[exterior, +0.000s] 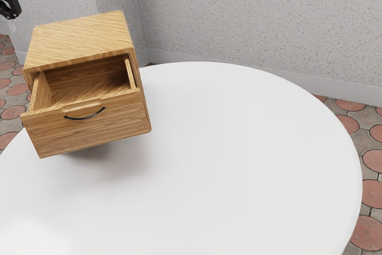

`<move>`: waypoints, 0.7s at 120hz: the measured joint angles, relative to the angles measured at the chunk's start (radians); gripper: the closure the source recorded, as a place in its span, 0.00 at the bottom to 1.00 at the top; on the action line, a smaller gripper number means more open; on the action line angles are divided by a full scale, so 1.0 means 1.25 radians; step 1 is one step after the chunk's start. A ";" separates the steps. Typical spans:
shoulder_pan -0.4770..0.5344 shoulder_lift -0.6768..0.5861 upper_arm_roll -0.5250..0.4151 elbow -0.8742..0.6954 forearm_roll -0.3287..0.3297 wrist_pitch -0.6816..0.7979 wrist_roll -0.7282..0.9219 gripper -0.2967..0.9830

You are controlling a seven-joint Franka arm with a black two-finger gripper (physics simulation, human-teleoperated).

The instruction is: Push the drawer handle with one arm to close the drawer

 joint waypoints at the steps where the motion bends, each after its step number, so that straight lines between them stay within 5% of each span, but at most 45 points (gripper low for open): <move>1: -0.002 0.000 0.000 0.000 0.000 0.000 0.000 0.25; 16: -0.057 -0.001 -0.002 0.007 -0.001 -0.001 -0.004 0.25; 32: -0.176 -0.070 -0.066 0.180 0.000 -0.002 -0.004 0.25; 71: -0.270 -0.092 -0.086 0.092 -0.015 -0.009 0.033 0.25; 76: -0.240 -0.171 -0.128 -0.007 -0.020 -0.013 0.029 0.25; 84: -0.035 -0.374 -0.307 -0.278 -0.049 0.017 0.022 0.25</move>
